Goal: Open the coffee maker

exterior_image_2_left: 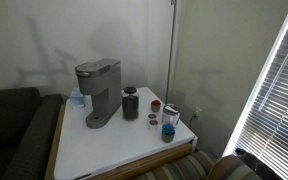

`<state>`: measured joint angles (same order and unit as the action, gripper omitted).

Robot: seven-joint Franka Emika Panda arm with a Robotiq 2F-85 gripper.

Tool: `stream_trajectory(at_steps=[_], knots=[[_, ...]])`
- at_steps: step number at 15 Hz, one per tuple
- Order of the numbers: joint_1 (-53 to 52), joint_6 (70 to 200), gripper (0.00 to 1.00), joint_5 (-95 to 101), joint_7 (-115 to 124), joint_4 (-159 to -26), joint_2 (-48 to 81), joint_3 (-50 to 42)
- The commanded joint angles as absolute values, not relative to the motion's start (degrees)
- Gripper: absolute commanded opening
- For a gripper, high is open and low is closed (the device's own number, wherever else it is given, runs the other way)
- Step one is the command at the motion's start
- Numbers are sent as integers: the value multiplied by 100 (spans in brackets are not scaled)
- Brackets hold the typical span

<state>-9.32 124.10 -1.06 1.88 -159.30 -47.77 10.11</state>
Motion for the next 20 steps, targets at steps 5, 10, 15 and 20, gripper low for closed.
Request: stream_trajectory(at_steps=[5,10,15,20], knots=[[-973,12722,100,-26,-24,-15818,-4597,868],[-909,13118,100,14,-578,-15291,-3701,575],[-1003,13516,100,-182,-1388,-14460,-2325,60],[-1030,13579,100,-356,-2017,-14265,-1983,-63]])
